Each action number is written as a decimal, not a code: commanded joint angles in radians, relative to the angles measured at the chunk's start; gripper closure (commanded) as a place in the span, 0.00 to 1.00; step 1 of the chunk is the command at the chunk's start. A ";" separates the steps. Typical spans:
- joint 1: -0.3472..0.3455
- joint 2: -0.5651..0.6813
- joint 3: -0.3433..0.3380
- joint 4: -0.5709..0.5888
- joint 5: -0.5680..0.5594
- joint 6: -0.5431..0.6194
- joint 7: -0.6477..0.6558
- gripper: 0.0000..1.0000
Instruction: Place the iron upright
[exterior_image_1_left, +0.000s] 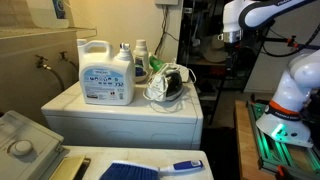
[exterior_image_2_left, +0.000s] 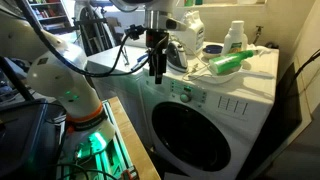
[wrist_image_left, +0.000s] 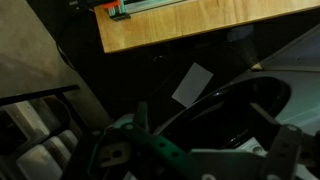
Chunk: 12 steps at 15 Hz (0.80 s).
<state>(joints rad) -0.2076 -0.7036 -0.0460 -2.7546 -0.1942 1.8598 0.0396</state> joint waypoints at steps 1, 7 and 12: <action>0.016 0.000 -0.014 0.000 -0.008 -0.005 0.008 0.00; 0.086 0.100 0.035 0.093 0.221 0.073 0.183 0.00; 0.117 0.226 0.148 0.197 0.391 0.239 0.484 0.00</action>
<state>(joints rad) -0.1112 -0.5724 0.0672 -2.6274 0.1111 2.0444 0.3833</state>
